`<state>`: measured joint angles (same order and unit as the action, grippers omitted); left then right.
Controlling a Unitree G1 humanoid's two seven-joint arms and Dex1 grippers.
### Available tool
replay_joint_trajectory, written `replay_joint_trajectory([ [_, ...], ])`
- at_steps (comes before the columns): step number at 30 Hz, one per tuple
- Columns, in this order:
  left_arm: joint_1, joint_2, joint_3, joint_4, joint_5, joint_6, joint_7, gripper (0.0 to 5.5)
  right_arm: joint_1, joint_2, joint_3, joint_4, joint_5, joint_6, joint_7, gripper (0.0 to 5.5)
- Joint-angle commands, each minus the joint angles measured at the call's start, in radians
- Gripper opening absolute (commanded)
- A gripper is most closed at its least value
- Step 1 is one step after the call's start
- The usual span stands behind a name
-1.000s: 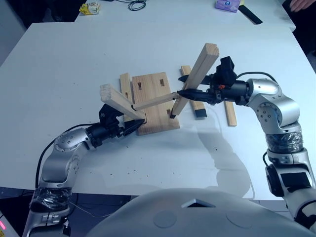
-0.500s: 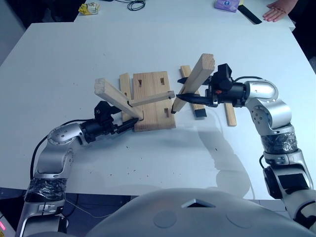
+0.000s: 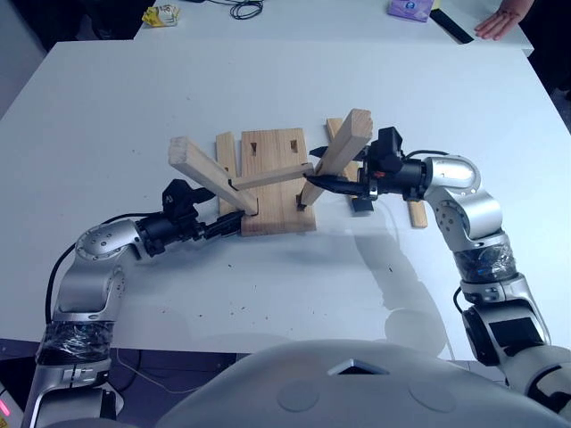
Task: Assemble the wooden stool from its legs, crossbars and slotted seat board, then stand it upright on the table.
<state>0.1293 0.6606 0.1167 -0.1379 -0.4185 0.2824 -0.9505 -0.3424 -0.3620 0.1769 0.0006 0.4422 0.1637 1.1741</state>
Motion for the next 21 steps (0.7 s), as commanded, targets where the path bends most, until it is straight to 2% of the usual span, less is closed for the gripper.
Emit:
replay_joint_trajectory([
  [1,-0.001,0.013,0.013,0.004,-0.014,0.012,-0.014,3.78,0.004,0.008,0.006,0.039,-0.012,-0.031,0.009,2.01],
  [8,-0.009,0.029,0.032,0.015,-0.026,0.024,-0.03,3.78,0.03,0.005,0.034,0.083,-0.035,-0.075,0.034,2.01],
  [13,-0.009,0.036,0.045,0.016,-0.026,0.023,-0.034,3.78,0.041,-0.049,0.064,0.07,-0.034,-0.056,0.104,2.01],
  [21,0.03,0.026,0.07,-0.022,-0.033,0.02,-0.018,3.78,0.0,-0.149,0.05,0.07,-0.022,-0.014,0.18,2.01],
])
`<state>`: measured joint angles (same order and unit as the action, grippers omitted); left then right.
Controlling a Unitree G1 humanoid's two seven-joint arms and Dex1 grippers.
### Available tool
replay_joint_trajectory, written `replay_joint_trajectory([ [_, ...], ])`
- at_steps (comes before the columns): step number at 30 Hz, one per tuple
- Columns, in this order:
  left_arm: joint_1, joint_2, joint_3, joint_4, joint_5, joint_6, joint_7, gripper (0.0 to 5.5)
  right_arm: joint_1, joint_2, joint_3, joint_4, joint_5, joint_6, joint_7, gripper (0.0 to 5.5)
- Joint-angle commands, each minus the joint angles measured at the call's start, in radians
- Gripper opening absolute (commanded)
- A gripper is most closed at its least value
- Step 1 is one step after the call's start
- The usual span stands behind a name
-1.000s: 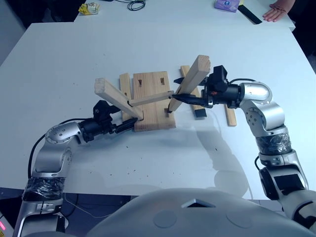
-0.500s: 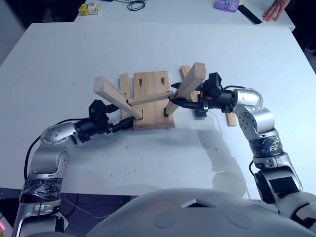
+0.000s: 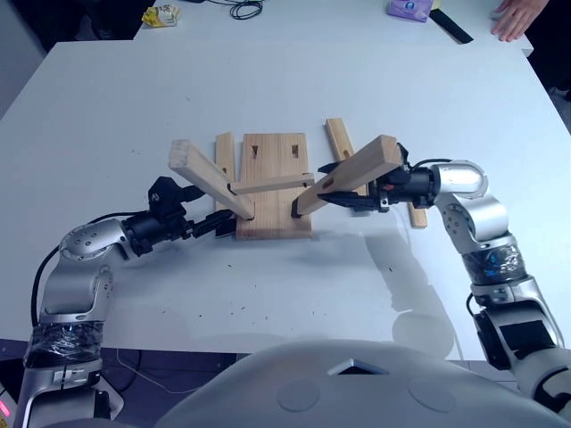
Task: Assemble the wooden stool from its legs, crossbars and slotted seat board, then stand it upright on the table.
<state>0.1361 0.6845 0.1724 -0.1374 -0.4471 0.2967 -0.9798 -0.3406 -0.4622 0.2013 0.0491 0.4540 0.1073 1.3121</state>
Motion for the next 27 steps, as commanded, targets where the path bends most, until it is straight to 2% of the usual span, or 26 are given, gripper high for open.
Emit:
replay_joint_trajectory([
  [1,0.026,0.0,0.015,-0.026,-0.005,0.005,0.015,3.78,-0.005,-0.053,0.026,0.02,-0.03,0.048,0.044,2.01],
  [6,0.042,-0.005,0.025,-0.045,-0.009,0.003,0.032,3.78,0.003,-0.077,0.037,-0.043,-0.018,0.101,0.04,2.01],
  [13,0.076,-0.022,0.043,-0.169,-0.046,0.023,0.067,3.78,0.024,-0.109,0.067,-0.121,-0.09,0.155,-0.085,2.01],
  [27,0.087,-0.025,0.069,-0.327,-0.079,0.048,0.122,3.78,-0.082,-0.138,0.099,-0.175,-0.025,0.287,-0.024,2.01],
])
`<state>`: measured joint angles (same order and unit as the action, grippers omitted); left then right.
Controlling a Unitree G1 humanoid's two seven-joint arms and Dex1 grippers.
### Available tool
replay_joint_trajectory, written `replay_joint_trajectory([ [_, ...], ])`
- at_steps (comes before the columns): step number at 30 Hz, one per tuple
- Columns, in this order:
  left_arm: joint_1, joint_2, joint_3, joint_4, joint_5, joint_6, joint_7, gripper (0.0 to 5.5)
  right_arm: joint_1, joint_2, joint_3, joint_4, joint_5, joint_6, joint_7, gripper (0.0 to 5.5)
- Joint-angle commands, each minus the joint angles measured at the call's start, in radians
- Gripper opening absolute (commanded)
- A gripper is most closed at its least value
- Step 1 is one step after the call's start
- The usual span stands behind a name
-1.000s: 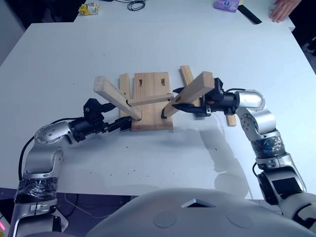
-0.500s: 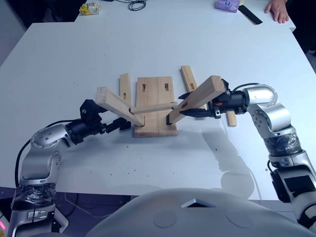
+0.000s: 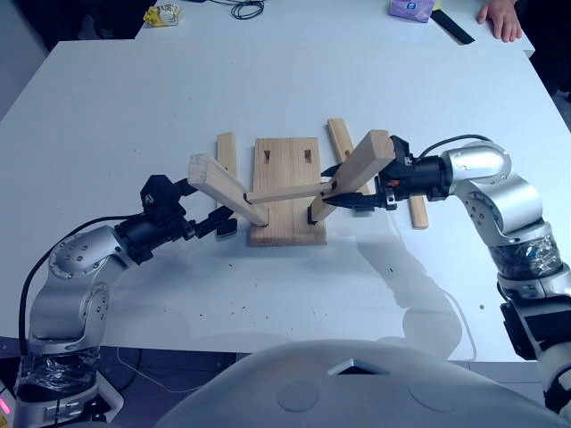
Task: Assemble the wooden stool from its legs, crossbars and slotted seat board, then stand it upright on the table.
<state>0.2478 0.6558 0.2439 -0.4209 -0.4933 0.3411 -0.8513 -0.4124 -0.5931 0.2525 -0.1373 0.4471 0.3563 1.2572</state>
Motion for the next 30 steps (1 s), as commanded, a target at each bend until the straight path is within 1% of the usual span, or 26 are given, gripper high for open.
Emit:
replay_joint_trajectory([
  [1,-0.03,0.004,-0.002,-0.047,-0.034,0.005,-0.005,3.78,-0.013,-0.008,0.053,0.013,-0.017,0.041,0.041,2.01],
  [5,-0.054,0.0,-0.007,-0.064,-0.037,0.015,0.007,3.78,-0.023,0.005,0.067,0.046,-0.034,0.027,0.043,2.01],
  [13,-0.079,-0.003,-0.001,-0.128,-0.074,0.044,0.029,3.78,0.018,0.017,0.046,0.07,-0.047,0.012,-0.008,2.01],
  [18,-0.118,-0.008,-0.008,-0.193,-0.117,0.085,0.047,3.78,0.038,0.008,0.099,0.095,-0.125,-0.04,-0.027,2.01],
  [21,-0.122,-0.015,-0.016,-0.194,-0.11,0.092,0.049,3.78,0.022,-0.004,0.136,0.106,-0.162,-0.042,-0.029,2.01],
  [28,-0.1,-0.042,-0.017,-0.181,-0.086,0.079,0.074,3.78,-0.022,-0.014,0.182,0.144,-0.189,-0.036,-0.031,2.01],
  [30,-0.122,-0.072,0.02,-0.182,-0.118,0.084,0.117,3.78,-0.029,-0.009,0.184,0.149,-0.186,-0.028,-0.045,2.01],
])
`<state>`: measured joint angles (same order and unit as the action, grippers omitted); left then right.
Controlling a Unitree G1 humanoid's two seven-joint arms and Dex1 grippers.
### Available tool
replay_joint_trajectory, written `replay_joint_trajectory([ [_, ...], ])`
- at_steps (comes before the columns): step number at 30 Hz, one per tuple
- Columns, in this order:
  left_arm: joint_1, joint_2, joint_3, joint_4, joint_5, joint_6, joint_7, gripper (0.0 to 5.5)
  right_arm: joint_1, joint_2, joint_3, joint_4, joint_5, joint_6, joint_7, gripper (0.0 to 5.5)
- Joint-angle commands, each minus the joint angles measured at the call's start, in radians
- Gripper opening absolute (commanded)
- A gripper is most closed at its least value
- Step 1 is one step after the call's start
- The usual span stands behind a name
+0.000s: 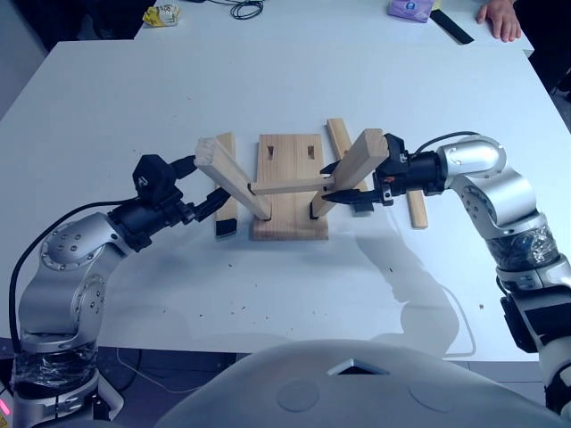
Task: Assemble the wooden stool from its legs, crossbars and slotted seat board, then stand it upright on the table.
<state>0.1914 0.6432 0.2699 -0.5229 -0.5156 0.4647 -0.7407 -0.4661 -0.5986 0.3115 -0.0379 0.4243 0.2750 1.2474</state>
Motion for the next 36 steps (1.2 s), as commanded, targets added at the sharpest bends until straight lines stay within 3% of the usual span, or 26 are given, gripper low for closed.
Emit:
replay_joint_trajectory([
  [1,-0.084,-0.077,0.027,-0.075,-0.114,-0.036,0.042,3.78,0.021,0.001,0.121,0.052,-0.156,0.063,-0.044,2.01],
  [6,-0.253,-0.178,0.238,-0.058,-0.23,-0.028,0.356,3.78,0.011,0.019,0.106,0.062,-0.138,0.104,-0.111,2.01],
  [9,-0.322,-0.183,0.255,-0.126,-0.293,0.008,0.485,3.78,0.017,0.024,0.106,0.064,-0.136,0.113,-0.139,2.01],
  [13,-0.312,-0.198,0.127,-0.259,-0.318,0.088,0.588,3.78,0.008,0.028,0.104,0.076,-0.132,0.117,-0.153,2.01],
  [18,-0.389,-0.286,-0.094,-0.431,-0.333,0.174,0.787,3.06,-0.005,0.028,0.105,0.085,-0.132,0.115,-0.152,2.01],
  [21,-0.435,-0.264,-0.201,-0.499,-0.298,0.256,0.858,2.6,-0.013,0.027,0.104,0.1,-0.135,0.108,-0.15,2.01],
  [30,-0.386,-0.338,-0.36,-0.521,-0.257,0.425,1.132,1.09,-0.032,0.034,0.105,0.153,-0.16,0.068,-0.159,2.01],
  [36,-0.319,-0.369,-0.424,-0.478,-0.204,0.53,1.187,0.11,-0.019,0.04,0.11,0.137,-0.155,0.075,-0.169,2.01],
])
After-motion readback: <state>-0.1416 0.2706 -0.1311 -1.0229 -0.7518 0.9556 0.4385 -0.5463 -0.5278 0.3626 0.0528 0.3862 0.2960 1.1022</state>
